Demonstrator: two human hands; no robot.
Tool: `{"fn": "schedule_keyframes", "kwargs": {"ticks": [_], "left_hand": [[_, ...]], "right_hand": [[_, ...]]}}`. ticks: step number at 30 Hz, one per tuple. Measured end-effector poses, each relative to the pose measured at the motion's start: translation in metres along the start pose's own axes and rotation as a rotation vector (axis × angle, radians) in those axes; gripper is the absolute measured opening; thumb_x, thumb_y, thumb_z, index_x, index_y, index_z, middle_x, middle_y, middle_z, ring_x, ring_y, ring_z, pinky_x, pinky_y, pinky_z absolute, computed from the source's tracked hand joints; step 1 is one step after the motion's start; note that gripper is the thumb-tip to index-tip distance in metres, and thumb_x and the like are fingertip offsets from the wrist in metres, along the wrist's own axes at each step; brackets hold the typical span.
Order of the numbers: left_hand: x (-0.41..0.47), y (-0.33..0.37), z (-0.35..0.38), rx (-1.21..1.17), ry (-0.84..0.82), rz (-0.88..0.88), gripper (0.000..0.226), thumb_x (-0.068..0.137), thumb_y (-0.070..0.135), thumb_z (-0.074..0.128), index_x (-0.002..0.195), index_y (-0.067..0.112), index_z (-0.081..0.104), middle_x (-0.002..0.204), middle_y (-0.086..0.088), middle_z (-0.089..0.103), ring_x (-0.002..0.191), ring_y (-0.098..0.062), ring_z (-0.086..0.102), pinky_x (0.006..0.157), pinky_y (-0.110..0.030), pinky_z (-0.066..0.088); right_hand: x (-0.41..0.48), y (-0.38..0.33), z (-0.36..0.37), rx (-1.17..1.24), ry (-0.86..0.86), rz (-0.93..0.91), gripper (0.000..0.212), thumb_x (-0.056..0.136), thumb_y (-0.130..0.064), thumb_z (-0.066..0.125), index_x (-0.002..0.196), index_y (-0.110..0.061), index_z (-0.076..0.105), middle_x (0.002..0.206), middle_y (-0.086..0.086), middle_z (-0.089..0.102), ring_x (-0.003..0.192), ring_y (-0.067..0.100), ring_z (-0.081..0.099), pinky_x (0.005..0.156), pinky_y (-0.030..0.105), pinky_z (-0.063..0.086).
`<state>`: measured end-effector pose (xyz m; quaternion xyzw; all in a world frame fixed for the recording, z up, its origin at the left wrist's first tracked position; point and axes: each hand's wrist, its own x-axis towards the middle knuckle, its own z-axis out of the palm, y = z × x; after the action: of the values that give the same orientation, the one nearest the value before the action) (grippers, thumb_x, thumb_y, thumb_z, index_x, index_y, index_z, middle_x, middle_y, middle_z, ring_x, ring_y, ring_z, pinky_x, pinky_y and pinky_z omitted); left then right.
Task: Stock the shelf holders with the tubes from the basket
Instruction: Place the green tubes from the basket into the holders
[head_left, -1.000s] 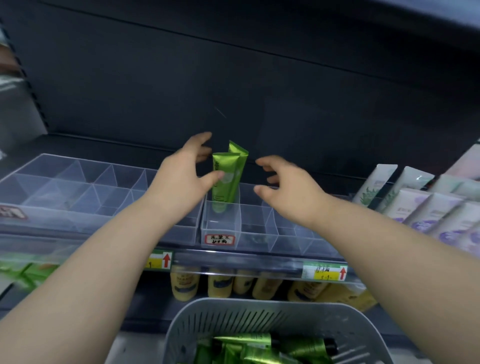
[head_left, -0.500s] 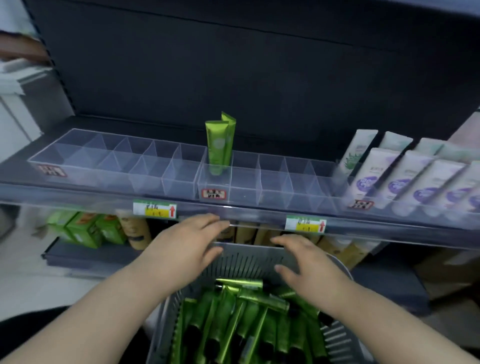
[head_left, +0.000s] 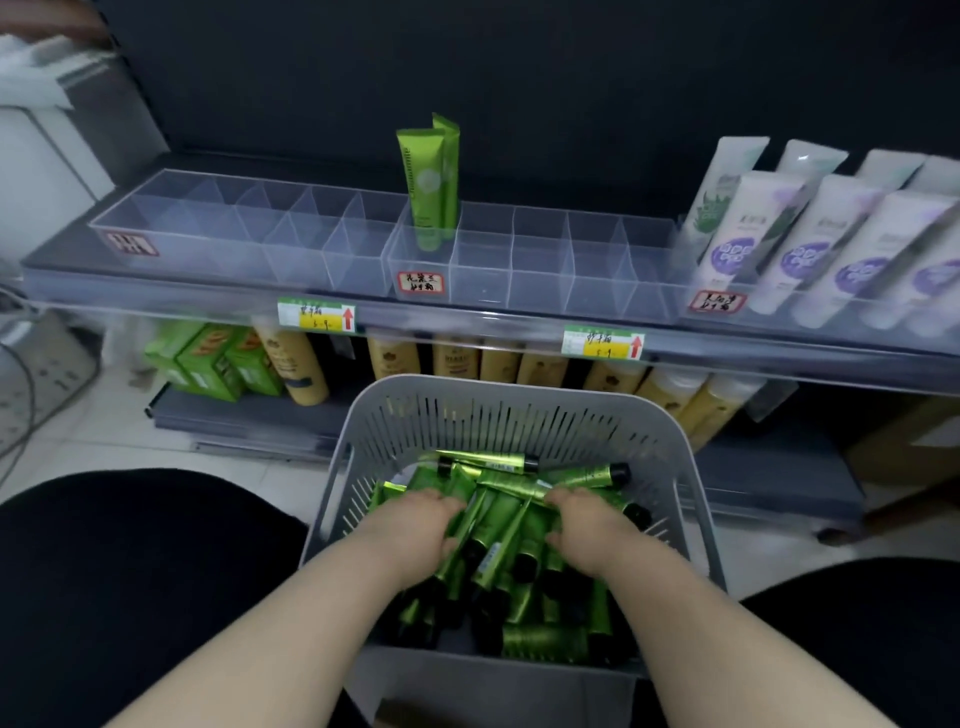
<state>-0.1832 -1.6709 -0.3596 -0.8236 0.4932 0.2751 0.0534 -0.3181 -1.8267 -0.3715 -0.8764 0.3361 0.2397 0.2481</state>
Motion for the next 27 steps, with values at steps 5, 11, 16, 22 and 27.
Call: {"fn": "schedule_keyframes", "kwargs": {"ticks": [5, 11, 16, 22, 27], "left_hand": [[0.016, -0.008, 0.019, 0.017, -0.127, -0.079, 0.053, 0.095, 0.031, 0.046, 0.144, 0.019, 0.030, 0.141, -0.011, 0.038, 0.126, -0.029, 0.043, 0.103, -0.036, 0.039], [0.034, -0.013, 0.033, -0.043, -0.151, -0.155, 0.056, 0.096, 0.033, 0.045, 0.146, 0.021, 0.024, 0.144, -0.012, 0.033, 0.127, -0.031, 0.042, 0.100, -0.038, 0.040], [0.046, -0.014, 0.041, -0.170, -0.111, -0.249, 0.064, 0.092, 0.039, 0.051, 0.146, 0.018, 0.022, 0.146, -0.014, 0.028, 0.127, -0.031, 0.042, 0.102, -0.037, 0.039], [0.054, -0.013, 0.042, -0.299, -0.128, -0.333, 0.072, 0.086, 0.035, 0.060, 0.144, 0.014, 0.021, 0.138, -0.015, 0.038, 0.123, -0.030, 0.046, 0.101, -0.035, 0.041], [0.053, -0.009, 0.034, -0.894, -0.276, -0.462, 0.045, 0.087, 0.019, 0.056, 0.128, 0.006, 0.044, 0.097, -0.009, 0.061, 0.075, -0.019, 0.065, 0.070, -0.033, 0.056]], "right_hand": [[0.008, -0.004, 0.031, -0.054, -0.076, -0.001, 0.052, 0.090, -0.013, 0.052, 0.139, -0.019, 0.037, 0.140, 0.010, 0.039, 0.124, 0.028, 0.046, 0.100, 0.035, 0.044], [0.018, -0.013, 0.048, 0.098, -0.059, -0.063, 0.062, 0.091, -0.009, 0.046, 0.143, -0.033, 0.023, 0.130, 0.010, 0.049, 0.107, 0.026, 0.055, 0.083, 0.034, 0.049], [0.028, -0.013, 0.054, -0.007, -0.120, -0.106, 0.059, 0.091, -0.010, 0.045, 0.143, -0.032, 0.031, 0.141, 0.009, 0.037, 0.123, 0.030, 0.047, 0.097, 0.034, 0.044], [0.041, -0.015, 0.061, 0.174, -0.123, -0.032, 0.045, 0.096, -0.023, 0.041, 0.140, -0.030, 0.040, 0.142, 0.013, 0.035, 0.120, 0.032, 0.050, 0.099, 0.034, 0.045], [0.043, -0.018, 0.059, 0.375, -0.116, 0.016, 0.040, 0.095, -0.026, 0.046, 0.135, -0.021, 0.049, 0.137, 0.012, 0.047, 0.101, 0.021, 0.056, 0.089, 0.030, 0.047]]}}
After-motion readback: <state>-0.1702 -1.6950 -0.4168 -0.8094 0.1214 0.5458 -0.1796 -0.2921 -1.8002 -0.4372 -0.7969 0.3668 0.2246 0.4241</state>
